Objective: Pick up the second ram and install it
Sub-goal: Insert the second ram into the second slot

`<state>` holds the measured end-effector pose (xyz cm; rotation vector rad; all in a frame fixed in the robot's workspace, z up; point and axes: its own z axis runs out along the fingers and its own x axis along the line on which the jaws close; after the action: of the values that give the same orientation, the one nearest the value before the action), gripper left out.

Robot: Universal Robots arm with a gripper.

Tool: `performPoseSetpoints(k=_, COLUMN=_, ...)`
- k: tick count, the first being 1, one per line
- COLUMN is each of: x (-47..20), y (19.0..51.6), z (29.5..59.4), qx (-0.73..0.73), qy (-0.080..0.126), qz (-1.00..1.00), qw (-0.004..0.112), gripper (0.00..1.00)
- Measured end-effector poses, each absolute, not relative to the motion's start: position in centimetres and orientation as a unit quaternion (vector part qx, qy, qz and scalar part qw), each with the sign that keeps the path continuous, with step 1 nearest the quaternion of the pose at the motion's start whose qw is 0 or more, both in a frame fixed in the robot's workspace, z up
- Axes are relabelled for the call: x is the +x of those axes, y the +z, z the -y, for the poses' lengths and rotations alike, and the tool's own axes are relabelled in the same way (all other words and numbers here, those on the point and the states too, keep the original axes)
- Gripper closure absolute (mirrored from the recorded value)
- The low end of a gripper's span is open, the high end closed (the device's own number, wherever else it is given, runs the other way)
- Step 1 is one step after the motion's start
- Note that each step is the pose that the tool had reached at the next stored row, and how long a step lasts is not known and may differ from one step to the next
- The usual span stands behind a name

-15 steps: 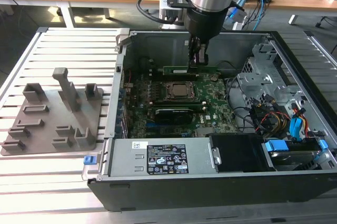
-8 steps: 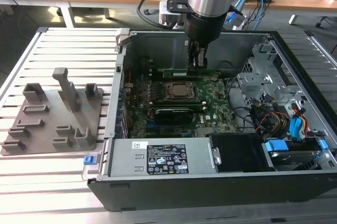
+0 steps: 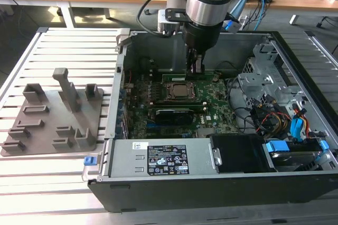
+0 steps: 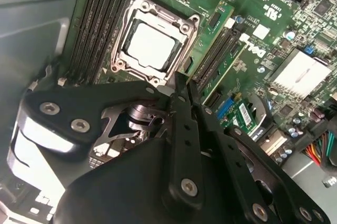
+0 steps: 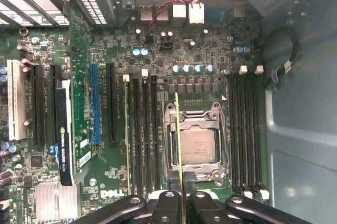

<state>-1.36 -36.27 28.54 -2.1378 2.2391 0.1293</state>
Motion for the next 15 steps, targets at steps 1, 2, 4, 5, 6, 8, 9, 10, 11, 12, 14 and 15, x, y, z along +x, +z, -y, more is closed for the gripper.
performPoseSetpoints(k=1, x=-1.6, y=28.5, z=36.5, qx=-0.690, qy=0.042, qz=-0.722, qw=0.022, gripper=0.86)
performPoseSetpoints(k=2, x=-1.8, y=28.4, z=37.1, qx=-0.690, qy=0.042, qz=-0.722, qw=0.022, gripper=0.86)
performPoseSetpoints(k=4, x=-2.0, y=28.3, z=37.8, qx=-0.690, qy=0.042, qz=-0.722, qw=0.022, gripper=0.86)
performPoseSetpoints(k=5, x=-2.0, y=28.3, z=37.9, qx=-0.690, qy=0.042, qz=-0.722, qw=0.022, gripper=0.86)
performPoseSetpoints(k=6, x=-2.0, y=28.2, z=38.0, qx=-0.690, qy=0.042, qz=-0.723, qw=0.022, gripper=0.86)
performPoseSetpoints(k=8, x=-2.0, y=28.0, z=38.2, qx=-0.690, qy=0.041, qz=-0.723, qw=0.021, gripper=0.86)
performPoseSetpoints(k=9, x=-2.0, y=27.8, z=38.2, qx=-0.690, qy=0.041, qz=-0.722, qw=0.021, gripper=0.86)
performPoseSetpoints(k=10, x=-2.0, y=27.6, z=38.2, qx=-0.690, qy=0.041, qz=-0.722, qw=0.021, gripper=0.86)
performPoseSetpoints(k=11, x=-2.1, y=27.5, z=38.2, qx=-0.690, qy=0.041, qz=-0.723, qw=0.021, gripper=0.86)
performPoseSetpoints(k=12, x=-2.1, y=27.4, z=38.2, qx=-0.690, qy=0.041, qz=-0.723, qw=0.021, gripper=0.86)
performPoseSetpoints(k=14, x=-2.2, y=27.2, z=38.2, qx=-0.690, qy=0.041, qz=-0.723, qw=0.021, gripper=0.86)
performPoseSetpoints(k=15, x=-2.3, y=27.0, z=38.3, qx=-0.690, qy=0.041, qz=-0.722, qw=0.021, gripper=0.86)
